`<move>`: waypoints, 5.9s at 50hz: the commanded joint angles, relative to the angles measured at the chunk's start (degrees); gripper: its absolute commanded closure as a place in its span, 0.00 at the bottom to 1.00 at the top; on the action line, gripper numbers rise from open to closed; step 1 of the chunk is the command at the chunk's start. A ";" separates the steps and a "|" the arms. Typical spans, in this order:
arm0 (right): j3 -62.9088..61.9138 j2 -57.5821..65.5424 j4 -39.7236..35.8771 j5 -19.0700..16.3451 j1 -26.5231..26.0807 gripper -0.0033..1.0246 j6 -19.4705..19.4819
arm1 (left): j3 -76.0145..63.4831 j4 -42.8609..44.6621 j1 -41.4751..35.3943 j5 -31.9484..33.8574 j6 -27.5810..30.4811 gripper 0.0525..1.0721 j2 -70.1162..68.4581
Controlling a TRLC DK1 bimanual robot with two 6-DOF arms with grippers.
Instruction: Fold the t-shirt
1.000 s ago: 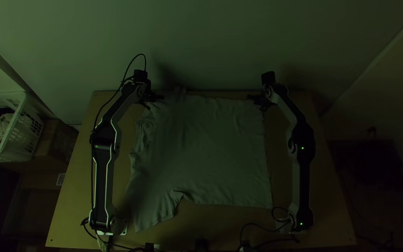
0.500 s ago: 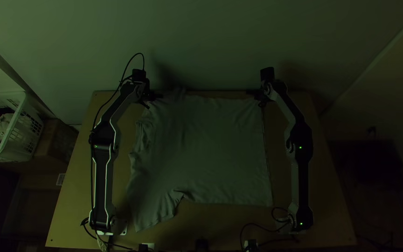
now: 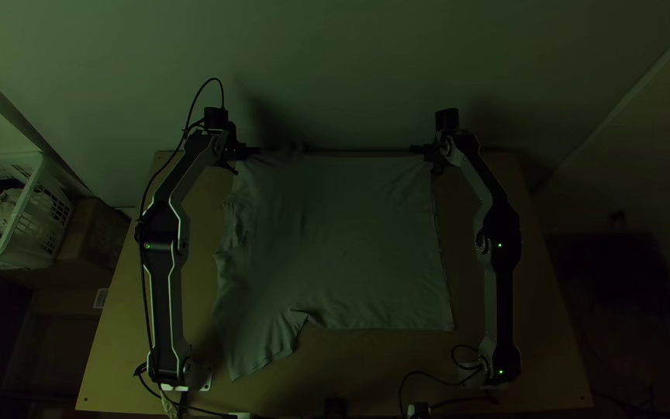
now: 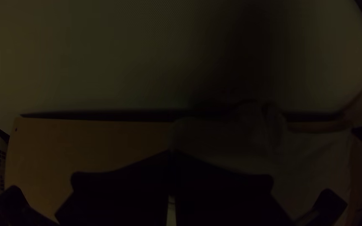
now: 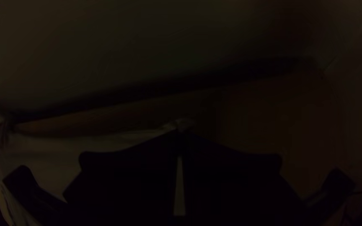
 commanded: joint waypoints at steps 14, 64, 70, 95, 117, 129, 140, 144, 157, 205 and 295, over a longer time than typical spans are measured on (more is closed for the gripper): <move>-2.81 -5.79 -6.27 0.87 -0.38 0.97 -2.17 | -6.25 -2.92 1.22 0.90 -1.53 0.98 -8.28; -31.90 -27.41 -4.69 1.83 1.73 0.97 -3.40 | -43.96 8.06 2.19 1.34 -0.83 0.98 -33.25; -37.00 -31.19 -3.81 1.92 2.25 0.97 -3.40 | -47.82 8.94 2.19 1.34 -0.91 0.98 -36.23; -60.02 -45.78 2.87 2.10 3.57 0.97 -3.05 | -64.26 10.97 -0.01 1.34 -2.58 0.98 -46.96; -68.81 -52.10 3.49 2.10 3.40 0.34 -1.82 | -72.70 11.05 -1.24 1.34 -4.96 0.14 -51.09; -66.26 -54.83 -5.12 1.57 2.52 0.13 -1.38 | -72.52 7.10 -0.62 3.72 -2.85 0.04 -57.85; -69.52 -66.43 -6.18 1.75 3.31 0.14 -0.85 | -72.08 0.15 -1.06 3.89 0.05 0.04 -64.62; -70.13 -69.86 -7.76 1.75 3.48 0.14 1.17 | -71.73 -3.62 -1.42 4.51 1.02 0.04 -66.47; -71.45 -75.04 -19.45 1.75 4.80 0.05 3.54 | -71.29 -19.09 -2.29 4.51 1.28 0.04 -72.97; -73.91 -73.11 -26.57 -0.54 11.31 0.05 9.43 | -90.89 -35.35 -17.24 6.71 -24.82 0.05 -80.71; -90.61 -57.55 -26.39 -12.84 19.13 0.56 3.72 | -87.81 -26.39 -16.71 5.39 -18.32 0.85 -71.13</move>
